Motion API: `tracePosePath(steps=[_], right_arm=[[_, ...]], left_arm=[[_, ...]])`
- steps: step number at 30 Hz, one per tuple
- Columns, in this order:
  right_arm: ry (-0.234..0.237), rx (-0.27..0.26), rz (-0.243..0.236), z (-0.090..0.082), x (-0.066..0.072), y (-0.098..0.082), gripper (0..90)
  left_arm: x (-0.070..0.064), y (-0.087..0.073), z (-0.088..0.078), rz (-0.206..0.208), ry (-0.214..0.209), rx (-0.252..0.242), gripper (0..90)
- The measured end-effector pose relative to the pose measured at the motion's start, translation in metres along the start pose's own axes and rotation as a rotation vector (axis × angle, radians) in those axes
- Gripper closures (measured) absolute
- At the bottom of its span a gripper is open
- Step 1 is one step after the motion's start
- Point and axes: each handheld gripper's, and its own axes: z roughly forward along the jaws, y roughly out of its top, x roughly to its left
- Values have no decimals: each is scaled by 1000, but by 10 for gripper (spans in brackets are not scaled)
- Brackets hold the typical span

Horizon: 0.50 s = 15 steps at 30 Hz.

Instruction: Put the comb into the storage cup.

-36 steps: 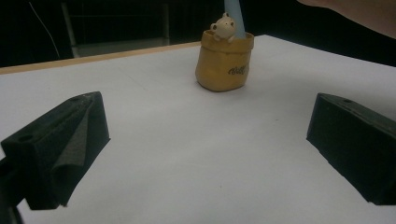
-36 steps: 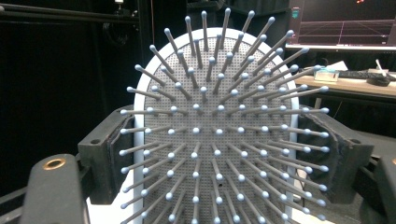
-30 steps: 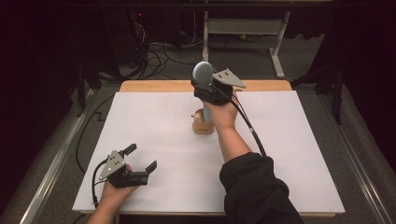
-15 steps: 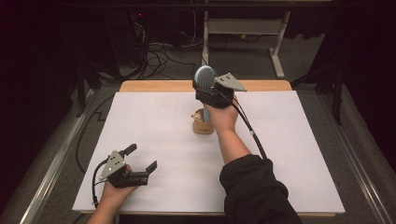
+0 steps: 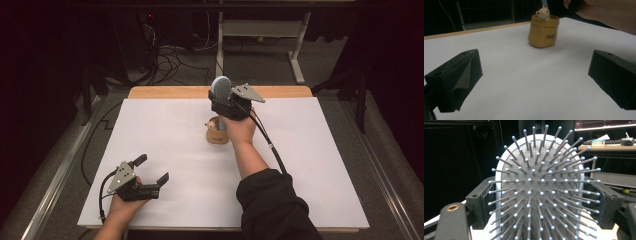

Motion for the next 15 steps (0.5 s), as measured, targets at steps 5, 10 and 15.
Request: tracePosePath(steps=[5,10,15], right_arm=[[-3,-3,3,-1,0,0,203],[-4,-8,5,-3,0,-1,202],[-3,-6,16,-3,-3,-1,202]], left_arm=[[0,0,0,-1,1,-1,0],[-1,0,0,-5,3,-5,0],[0,0,0,1,-1,-1,0]])
